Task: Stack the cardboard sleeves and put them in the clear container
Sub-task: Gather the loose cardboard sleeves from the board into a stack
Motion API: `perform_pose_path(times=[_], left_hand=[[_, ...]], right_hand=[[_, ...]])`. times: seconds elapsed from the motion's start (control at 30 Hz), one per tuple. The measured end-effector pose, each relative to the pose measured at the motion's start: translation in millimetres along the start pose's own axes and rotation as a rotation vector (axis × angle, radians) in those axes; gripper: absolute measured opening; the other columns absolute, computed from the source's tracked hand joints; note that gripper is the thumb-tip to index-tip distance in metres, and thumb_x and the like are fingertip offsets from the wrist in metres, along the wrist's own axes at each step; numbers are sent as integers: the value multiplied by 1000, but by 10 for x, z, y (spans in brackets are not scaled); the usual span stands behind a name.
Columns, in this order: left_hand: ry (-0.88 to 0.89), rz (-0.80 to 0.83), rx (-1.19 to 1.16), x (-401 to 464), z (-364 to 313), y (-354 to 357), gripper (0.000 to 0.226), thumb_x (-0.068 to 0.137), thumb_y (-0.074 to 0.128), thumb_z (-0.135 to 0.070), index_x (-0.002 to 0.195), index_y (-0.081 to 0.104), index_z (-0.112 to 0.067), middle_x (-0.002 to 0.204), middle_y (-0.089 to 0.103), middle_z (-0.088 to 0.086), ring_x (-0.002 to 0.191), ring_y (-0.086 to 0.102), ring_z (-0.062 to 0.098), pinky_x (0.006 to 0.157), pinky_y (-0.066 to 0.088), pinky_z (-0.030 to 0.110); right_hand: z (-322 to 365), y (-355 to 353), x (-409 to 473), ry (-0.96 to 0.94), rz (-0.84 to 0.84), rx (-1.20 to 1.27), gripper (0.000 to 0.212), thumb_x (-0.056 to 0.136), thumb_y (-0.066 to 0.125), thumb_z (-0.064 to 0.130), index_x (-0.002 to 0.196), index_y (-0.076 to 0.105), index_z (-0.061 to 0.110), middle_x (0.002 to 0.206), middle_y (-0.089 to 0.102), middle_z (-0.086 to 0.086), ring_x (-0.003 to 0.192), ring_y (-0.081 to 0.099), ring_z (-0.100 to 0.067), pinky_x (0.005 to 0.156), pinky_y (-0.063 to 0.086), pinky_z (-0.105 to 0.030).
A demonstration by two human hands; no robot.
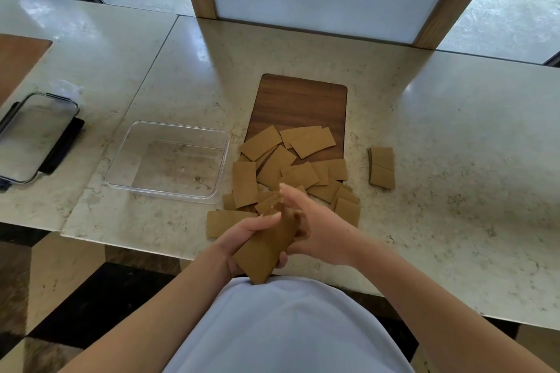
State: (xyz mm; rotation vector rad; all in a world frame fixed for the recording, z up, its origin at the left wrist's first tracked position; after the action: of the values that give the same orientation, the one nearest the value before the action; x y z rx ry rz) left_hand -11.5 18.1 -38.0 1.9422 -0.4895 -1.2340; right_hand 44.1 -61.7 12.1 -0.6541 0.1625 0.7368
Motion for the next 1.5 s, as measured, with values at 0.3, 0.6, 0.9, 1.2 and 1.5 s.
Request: perform_pose_path(times=[0.3, 0.6, 0.9, 1.2, 1.5], left_hand=[[279, -158, -302, 1, -355, -311, 22, 88, 78, -38, 92, 67, -20, 95, 65, 11, 76, 63, 20, 60, 54, 30], [257, -124, -342, 17, -341, -248, 52, 88, 71, -54, 124, 68, -16, 124, 64, 27, 103, 69, 42, 82, 59, 49], [205, -246, -271, 13, -244, -379, 42, 90, 71, -33, 127, 61, -15, 108, 67, 22, 87, 69, 32, 60, 57, 35], [145, -257, -216, 79, -156, -366, 41, 85, 74, -29, 121, 61, -14, 98, 66, 20, 77, 66, 29, 53, 51, 31], [-35, -184, -30, 102, 45, -175, 69, 90, 62, -68, 128, 69, -12, 120, 72, 24, 94, 73, 37, 71, 62, 44]], right_hand=[[-1051, -470, -298, 414, -598, -36, 29, 93, 75, 27, 118, 63, 18, 110, 62, 1, 105, 60, -19, 85, 48, -23], [-1118, 143, -161, 376, -298, -694, 70, 77, 74, 63, 133, 53, 27, 129, 50, -1, 119, 44, -26, 96, 38, -41], [-1286, 170, -217, 463, -283, -171, 36, 85, 79, 44, 101, 50, 28, 94, 64, 6, 81, 59, -15, 70, 51, -30], [-1204, 69, -448, 602, -366, 861, 19, 104, 58, 28, 94, 57, 12, 89, 60, -10, 69, 60, -17, 54, 54, -29], [-337, -51, -169, 255, 121, 556, 28, 77, 86, 44, 103, 82, 35, 99, 78, 17, 88, 75, -7, 70, 56, -16]])
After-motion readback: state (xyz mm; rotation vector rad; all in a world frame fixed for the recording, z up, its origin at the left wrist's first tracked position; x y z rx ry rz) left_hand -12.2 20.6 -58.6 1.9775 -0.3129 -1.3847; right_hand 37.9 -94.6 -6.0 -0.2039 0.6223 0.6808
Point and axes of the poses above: each hand's wrist, its own x-axis towards the middle knuckle, its own y-axis out of the palm, z = x × y, the point moved 10 cm from there along x, towards the middle knuckle
